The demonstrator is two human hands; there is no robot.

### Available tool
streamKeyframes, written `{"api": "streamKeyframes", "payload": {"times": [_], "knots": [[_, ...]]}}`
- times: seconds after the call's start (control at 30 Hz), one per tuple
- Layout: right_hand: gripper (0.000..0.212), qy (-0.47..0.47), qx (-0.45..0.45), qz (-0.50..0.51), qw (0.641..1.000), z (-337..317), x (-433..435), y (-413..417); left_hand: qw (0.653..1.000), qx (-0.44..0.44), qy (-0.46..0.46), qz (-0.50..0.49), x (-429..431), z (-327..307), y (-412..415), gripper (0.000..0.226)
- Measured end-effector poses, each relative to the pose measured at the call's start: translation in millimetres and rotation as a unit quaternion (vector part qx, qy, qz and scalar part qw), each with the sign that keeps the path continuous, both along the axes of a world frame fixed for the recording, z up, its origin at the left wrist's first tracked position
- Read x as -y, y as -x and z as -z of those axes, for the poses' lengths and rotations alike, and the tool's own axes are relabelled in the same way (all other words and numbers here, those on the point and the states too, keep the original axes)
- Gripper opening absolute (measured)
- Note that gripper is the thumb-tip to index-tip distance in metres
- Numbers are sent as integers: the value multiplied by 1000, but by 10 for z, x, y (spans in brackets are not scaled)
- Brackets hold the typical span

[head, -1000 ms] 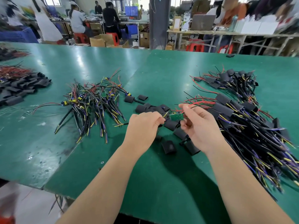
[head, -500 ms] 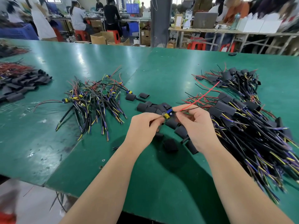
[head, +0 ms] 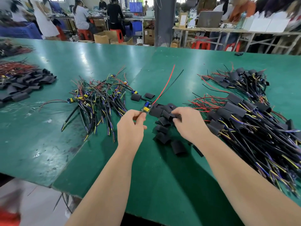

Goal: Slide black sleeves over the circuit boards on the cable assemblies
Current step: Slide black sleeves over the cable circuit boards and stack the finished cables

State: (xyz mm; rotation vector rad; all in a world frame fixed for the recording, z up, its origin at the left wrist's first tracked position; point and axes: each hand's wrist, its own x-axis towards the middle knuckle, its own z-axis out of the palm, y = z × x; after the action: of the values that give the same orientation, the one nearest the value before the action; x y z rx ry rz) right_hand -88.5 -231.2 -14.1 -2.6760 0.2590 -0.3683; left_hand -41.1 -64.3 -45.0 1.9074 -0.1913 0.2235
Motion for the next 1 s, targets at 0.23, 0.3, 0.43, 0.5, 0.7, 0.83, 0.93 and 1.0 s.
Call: {"api": "streamKeyframes", "payload": {"times": [0.23, 0.3, 0.43, 0.5, 0.7, 0.83, 0.93, 1.0], "knots": [[66, 78, -49, 102, 991, 144, -118, -441, 1000, 15, 9, -24, 5, 0, 26, 21], [70, 126, -52, 80, 987, 147, -164, -536, 999, 24, 15, -30, 0, 2, 21, 19], [56, 153, -135, 7, 979, 141, -221, -690, 999, 37, 10, -27, -17, 17, 14, 17], [43, 153, -137, -4, 979, 121, -236, -693, 999, 38, 10, -24, -23, 24, 11, 17], [24, 84, -58, -60, 993, 44, -226, -396, 999, 41, 17, -29, -33, 8, -14, 21], [17, 60, 2, -65, 996, 1, -172, -139, 999, 36, 1, -31, -40, 8, -12, 23], [23, 23, 125, -28, 992, -32, -73, 68, 999, 32, -15, -30, -46, 20, -10, 23], [28, 22, 219, 7, 975, -35, -15, 227, 999, 37, -29, -24, -45, 27, -5, 24]]}}
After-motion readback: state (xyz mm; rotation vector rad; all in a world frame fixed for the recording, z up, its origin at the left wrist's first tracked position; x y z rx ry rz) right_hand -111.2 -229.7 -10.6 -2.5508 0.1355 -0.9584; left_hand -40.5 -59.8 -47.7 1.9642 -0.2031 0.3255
